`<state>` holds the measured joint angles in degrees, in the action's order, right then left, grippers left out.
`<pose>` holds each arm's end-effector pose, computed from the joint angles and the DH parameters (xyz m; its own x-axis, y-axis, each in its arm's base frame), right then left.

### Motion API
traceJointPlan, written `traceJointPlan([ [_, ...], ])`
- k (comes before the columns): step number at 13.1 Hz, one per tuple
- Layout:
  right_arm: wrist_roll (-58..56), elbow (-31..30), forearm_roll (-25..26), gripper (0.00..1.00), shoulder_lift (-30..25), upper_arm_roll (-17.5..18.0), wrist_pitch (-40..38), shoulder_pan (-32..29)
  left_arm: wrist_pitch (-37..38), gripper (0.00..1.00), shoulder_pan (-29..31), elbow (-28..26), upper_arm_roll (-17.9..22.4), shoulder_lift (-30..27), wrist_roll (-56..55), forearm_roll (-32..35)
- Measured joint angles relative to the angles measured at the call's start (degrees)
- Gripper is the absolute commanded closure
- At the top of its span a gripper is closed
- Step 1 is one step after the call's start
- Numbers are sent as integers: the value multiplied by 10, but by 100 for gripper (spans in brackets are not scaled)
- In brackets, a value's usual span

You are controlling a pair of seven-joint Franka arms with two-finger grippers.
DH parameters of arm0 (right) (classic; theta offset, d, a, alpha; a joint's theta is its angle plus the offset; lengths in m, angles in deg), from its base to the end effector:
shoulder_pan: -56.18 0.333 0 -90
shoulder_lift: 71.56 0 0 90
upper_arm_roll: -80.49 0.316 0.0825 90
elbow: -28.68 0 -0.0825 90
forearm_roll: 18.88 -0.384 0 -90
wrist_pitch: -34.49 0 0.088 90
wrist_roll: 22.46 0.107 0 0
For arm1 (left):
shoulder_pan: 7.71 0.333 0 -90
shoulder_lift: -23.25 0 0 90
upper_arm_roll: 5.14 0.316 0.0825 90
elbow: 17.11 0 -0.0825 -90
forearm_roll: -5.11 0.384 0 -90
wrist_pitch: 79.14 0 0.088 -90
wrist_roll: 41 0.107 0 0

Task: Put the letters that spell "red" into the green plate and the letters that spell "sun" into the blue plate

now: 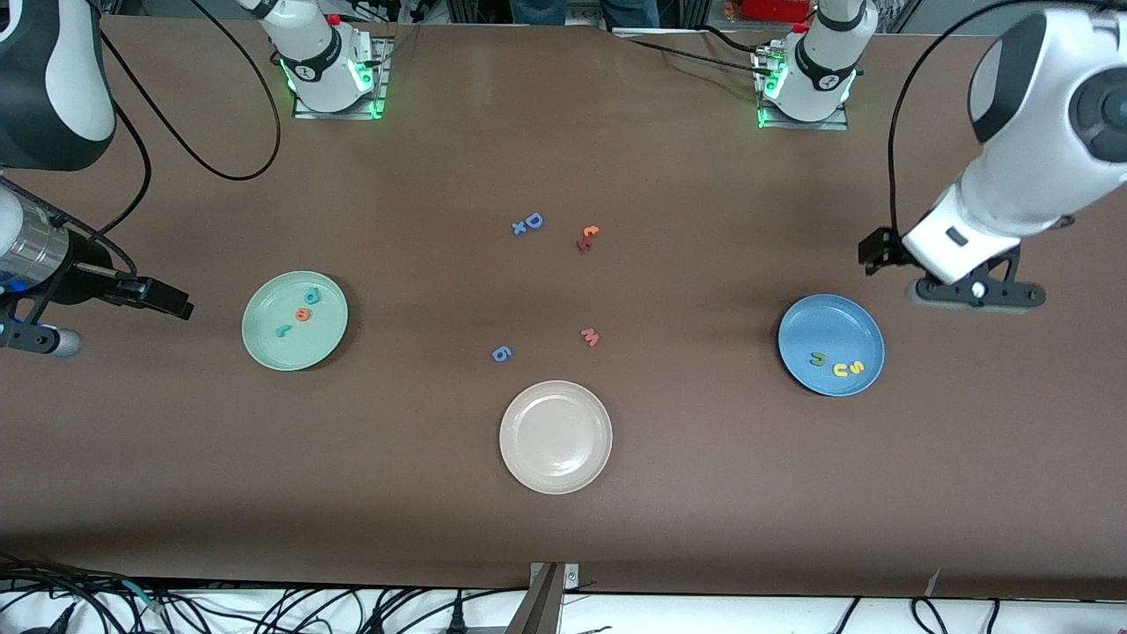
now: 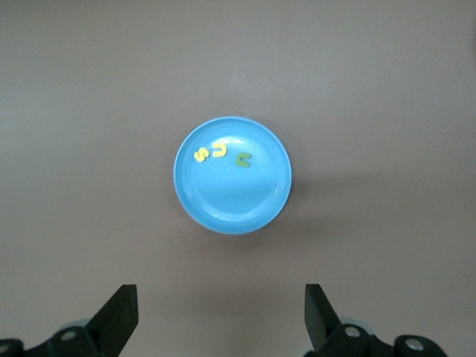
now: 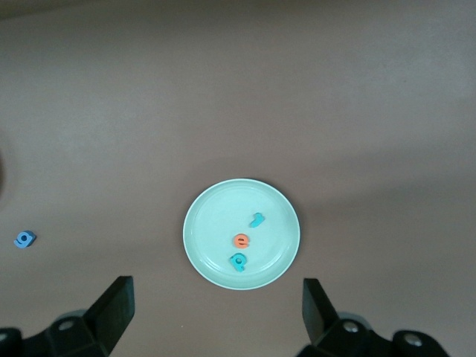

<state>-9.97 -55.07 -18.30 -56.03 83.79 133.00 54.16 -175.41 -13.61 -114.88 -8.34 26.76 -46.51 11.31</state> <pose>0.6428 0.0091 0.5269 0.9807 -0.1948 -0.0139 -0.1948 -0.9808 -0.0025 0.5674 -0.0795 0.5354 0.9942 -0.0746 -0.0776 -0.0830 -0.9904 -0.1105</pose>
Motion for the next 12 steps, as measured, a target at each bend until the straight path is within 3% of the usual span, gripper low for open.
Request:
traceJointPlan([
  [1,0,0,0,0,0,0,0,0,10,1,-37,-5,45,-18,0,-2],
  [3,0,0,0,0,0,0,0,0,25,1,-34,-6,76,-36,0,-21],
  [7,0,0,0,0,0,0,0,0,32,1,23,14,83,-39,11,-48],
  [12,0,0,0,0,0,0,0,0,38,1,21,38,80,-39,72,-48],
])
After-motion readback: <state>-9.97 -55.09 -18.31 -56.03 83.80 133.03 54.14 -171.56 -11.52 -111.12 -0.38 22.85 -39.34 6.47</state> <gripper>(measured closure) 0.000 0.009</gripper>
